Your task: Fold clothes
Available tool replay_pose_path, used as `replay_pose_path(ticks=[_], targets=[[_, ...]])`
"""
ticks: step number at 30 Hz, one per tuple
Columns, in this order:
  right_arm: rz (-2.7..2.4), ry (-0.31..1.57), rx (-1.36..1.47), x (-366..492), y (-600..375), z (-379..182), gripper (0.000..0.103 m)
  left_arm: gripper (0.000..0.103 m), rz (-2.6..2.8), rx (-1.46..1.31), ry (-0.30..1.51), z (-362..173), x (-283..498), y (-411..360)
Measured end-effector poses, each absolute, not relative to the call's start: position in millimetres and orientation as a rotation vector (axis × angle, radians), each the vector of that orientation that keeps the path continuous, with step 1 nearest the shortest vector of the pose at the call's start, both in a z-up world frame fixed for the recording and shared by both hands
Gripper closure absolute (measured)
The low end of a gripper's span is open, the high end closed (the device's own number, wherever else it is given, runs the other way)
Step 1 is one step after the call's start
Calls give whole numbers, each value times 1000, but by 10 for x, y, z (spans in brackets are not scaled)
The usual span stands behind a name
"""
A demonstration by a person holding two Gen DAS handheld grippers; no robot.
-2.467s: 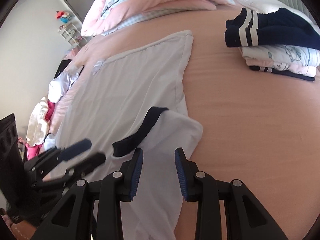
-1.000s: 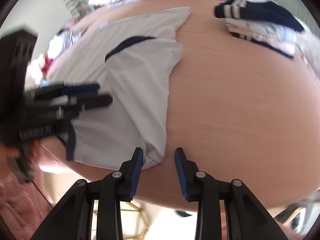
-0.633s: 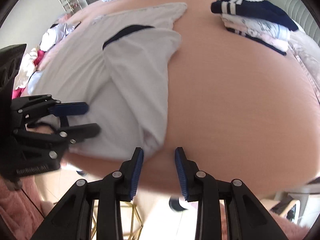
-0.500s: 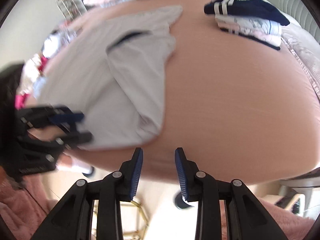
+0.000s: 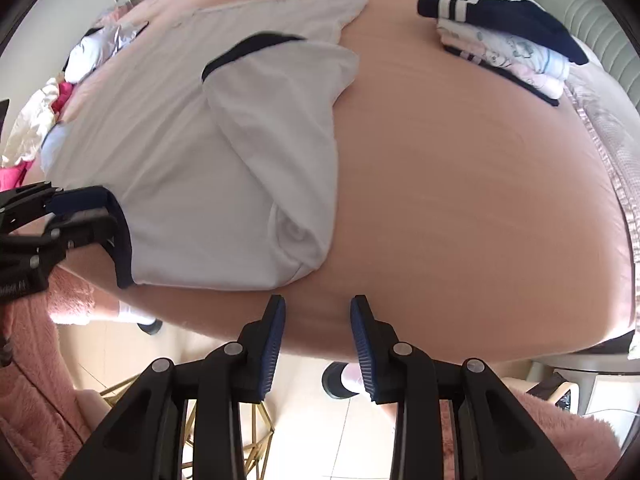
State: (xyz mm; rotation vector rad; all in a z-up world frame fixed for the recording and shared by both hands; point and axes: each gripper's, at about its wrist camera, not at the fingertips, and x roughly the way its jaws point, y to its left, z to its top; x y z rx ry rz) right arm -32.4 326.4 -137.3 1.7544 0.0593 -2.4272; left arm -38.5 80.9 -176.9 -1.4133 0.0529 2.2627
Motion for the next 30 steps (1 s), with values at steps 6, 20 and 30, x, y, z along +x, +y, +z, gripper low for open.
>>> replay_pose_path(ticks=[6,20,30], targets=[[-2549,-26,1543,-907,3233,-1030,70,62,2344,-1401,4,-1752,-866,874],[-2350,67,1534,-2529,2968,-1301,70,62,2398,-1567,90,-2053,-1756,253],[-2342,284,1644,-2710,3060,-1562,70,62,2427,-1609,40,-1822,-1843,-698]])
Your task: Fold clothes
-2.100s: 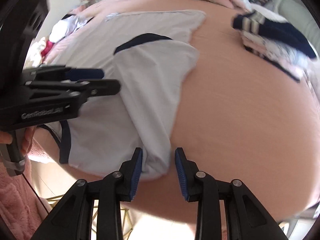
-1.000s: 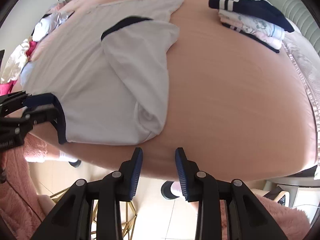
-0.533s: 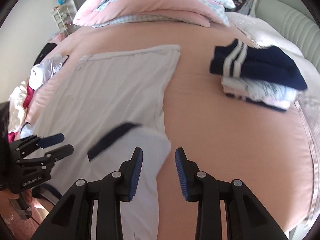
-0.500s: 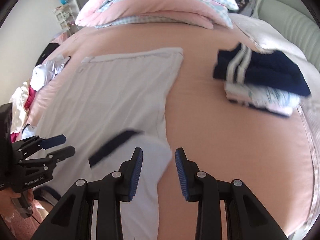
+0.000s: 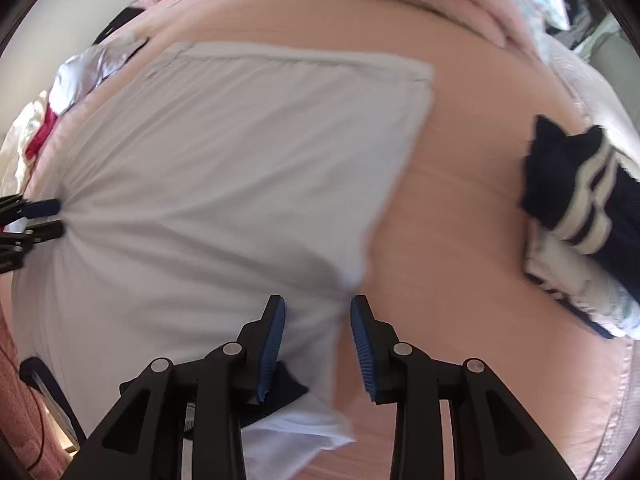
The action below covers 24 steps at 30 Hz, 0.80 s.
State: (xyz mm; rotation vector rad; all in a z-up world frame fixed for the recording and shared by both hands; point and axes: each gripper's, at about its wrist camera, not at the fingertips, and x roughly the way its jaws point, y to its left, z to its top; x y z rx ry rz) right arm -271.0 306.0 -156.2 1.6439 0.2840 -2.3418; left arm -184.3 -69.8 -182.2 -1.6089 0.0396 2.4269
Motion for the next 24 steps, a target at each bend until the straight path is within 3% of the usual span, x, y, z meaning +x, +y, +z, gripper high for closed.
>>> replay_pose_path(ticks=[4,8,17,21,24], targets=[[-2324,170,1595,-3048,2999,-1406,69,62,2382,-1569,77,-1858,-2381,-446],[-2269,197,1700,-3488,2788,-1677,69,62,2339,-1558,124,-1958,-2868,-201],[-2331,203,1710,-3628,3070,-1779,73,60,2504,-1635,172,-1970,-2844,-1094],[-2402,233,1637,-3672,2995,-1596,69,60,2498,-1456,134,-1701,-3024,-1027],[-2378,261,1602,-3865,2664,-1598,69,60,2474,-1479,175,-1854,-3352,-826]])
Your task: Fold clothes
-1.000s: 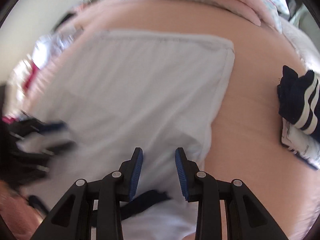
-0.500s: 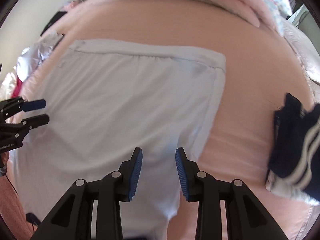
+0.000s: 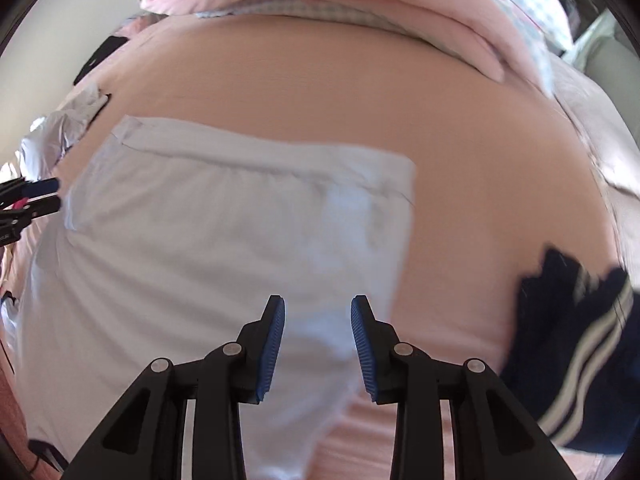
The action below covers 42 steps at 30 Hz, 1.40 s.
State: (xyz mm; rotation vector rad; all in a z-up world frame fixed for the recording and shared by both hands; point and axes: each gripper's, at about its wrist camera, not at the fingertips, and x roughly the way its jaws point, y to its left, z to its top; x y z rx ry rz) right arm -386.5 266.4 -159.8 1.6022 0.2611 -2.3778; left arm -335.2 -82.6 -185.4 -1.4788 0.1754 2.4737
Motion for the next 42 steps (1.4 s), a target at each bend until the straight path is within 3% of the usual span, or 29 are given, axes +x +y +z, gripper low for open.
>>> replay_pose_path(ticks=[7,16,20,27,33,36,42], targets=[[-2346,381,1630,-4411,2323,-1855,69,60,2455,-1525,208,-2115,-4076,-507],[-2531,178,1650,-4696,2689,-1858,73,60,2578,-1462,78,-2052,-4554,-556],[-2568,138,1641,-4572,2791,-1737,72,60,2517,-1452,-117,-1901,-4241,-668],[-2588,149,1474,-3717,2621,-1145,70,60,2356,-1531,268,-1793,-2977,-557],[-2554,33,1349,-2644,2483,-709,69,60,2299,-1550,275,-1816,-1961,-285],[-2509,-18,1372,-2175,2379,-738,69,60,2282,-1587,219,-1921,-1589,-162],[-2450,-24,1544,-1341,2167,-1305,69,59,2379,-1567,359,-2007,-917,55]])
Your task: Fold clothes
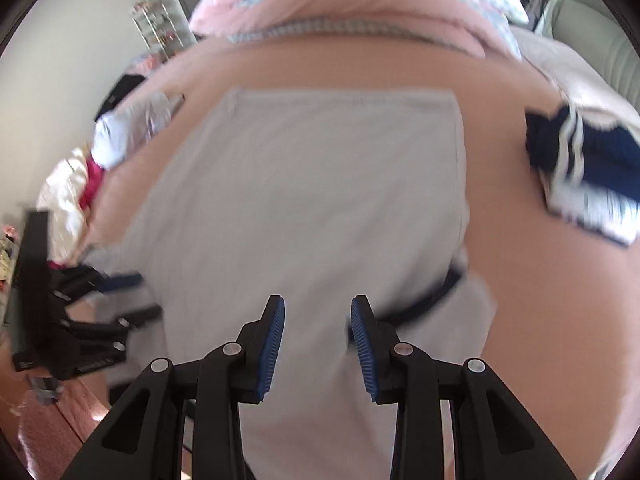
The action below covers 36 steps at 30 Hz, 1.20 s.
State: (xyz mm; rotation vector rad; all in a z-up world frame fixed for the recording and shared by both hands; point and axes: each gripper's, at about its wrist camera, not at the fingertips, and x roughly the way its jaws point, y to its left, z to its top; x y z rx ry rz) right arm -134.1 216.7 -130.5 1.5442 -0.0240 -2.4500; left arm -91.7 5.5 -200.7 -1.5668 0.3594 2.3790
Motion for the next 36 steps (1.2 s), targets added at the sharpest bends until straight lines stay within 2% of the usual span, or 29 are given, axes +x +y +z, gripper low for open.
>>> replay_pose_path(ticks=[5,8,10,15,16,19,22,25,28,31,34,36], targets=[[-2420,138,1583,-834,1950,-1650,69,59,2389,-1630,394,-2076,-412,30],[-2433,252,1623,-637,1954,-1747,69,59,2377,-1683,333,-2032,-276,-43],[-2426,220,1636,-554,2030,-1723,69,59,2379,-1696,256,-1980,-250,-97],[-2415,141,1646,-528,2108,-1713,69,59,2498,-1477,151,-1766,-391,124],[-2413,129,1645,-536,2112,-1716,69,59,2494,-1486,116,-1804,-460,182],[-2407,93,1645,-559,2125,-1726,69,59,2391,-1783,180,-1940,-323,-162],[-2329,45,1641,-399,2239,-1591,69,59,2343,-1796,162,-1780,-268,-114],[-2354,-10,1618,-397,2474,-1399,69,59,2361,-1640,44,-1535,-352,-6],[-2497,-75,1573,-588,2809,-1181,69,59,2382,-1498,-77,-1385,-547,266],[-2630,-120,1543,-808,3121,-1024,69,59,2385,-1371,-38,-1336,-818,712],[-2690,-56,1612,-1038,3210,-1186,69,59,2341,-1350,7,-1491,-1305,1170],[-2659,-127,1641,-1055,3287,-1338,69,59,2306,-1368,-4,-1590,-1401,1363]])
